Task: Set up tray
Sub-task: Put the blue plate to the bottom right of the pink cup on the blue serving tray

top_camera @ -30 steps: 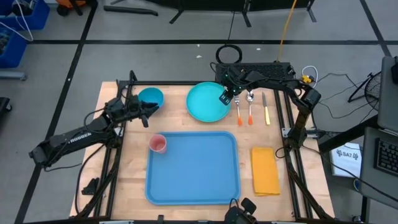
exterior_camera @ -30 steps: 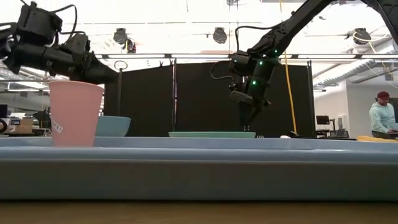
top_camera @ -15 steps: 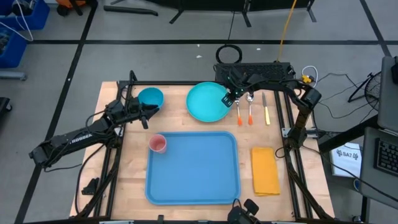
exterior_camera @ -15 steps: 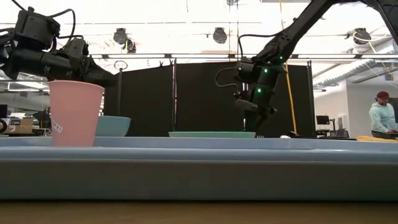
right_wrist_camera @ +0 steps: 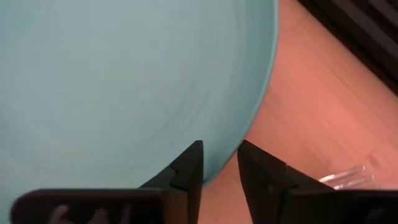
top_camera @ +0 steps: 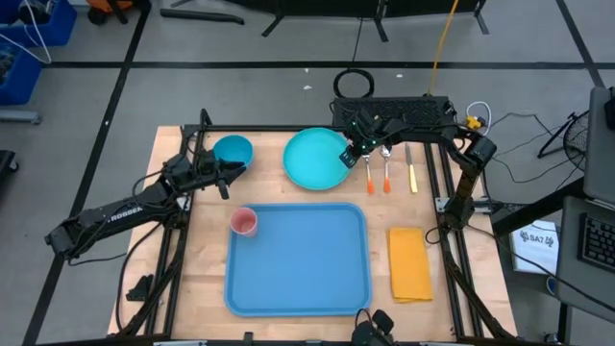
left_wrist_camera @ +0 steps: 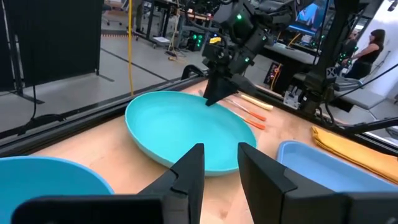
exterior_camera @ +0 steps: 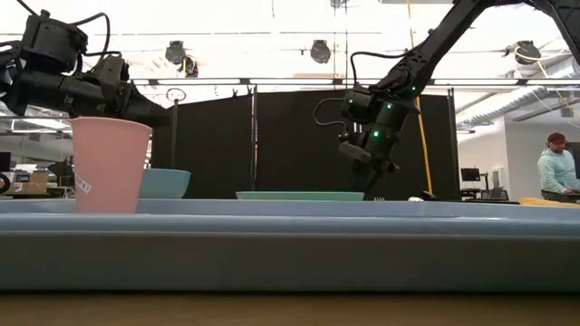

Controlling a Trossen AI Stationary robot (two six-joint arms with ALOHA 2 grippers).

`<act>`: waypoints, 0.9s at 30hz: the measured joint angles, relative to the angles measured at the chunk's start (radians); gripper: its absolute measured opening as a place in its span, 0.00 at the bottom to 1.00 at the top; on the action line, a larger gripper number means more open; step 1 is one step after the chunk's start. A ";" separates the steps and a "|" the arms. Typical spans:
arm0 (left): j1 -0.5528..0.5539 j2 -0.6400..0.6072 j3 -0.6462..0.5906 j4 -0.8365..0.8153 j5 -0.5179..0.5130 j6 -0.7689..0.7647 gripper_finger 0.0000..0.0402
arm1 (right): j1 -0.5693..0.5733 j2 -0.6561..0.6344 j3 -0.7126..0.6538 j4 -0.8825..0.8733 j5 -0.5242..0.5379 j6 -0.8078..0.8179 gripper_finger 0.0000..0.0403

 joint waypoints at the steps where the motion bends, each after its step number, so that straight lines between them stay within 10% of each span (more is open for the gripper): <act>1: 0.000 0.000 0.000 0.000 0.000 0.000 0.25 | 0.000 0.000 -0.007 0.022 -0.001 0.000 0.16; 5: 0.000 0.000 0.000 0.000 0.000 0.000 0.25 | 0.000 -0.001 -0.048 0.096 -0.006 -0.023 0.02; 27: 0.000 0.001 0.000 -0.004 0.000 0.000 0.25 | 0.169 -0.292 -0.082 0.204 -0.186 0.004 0.00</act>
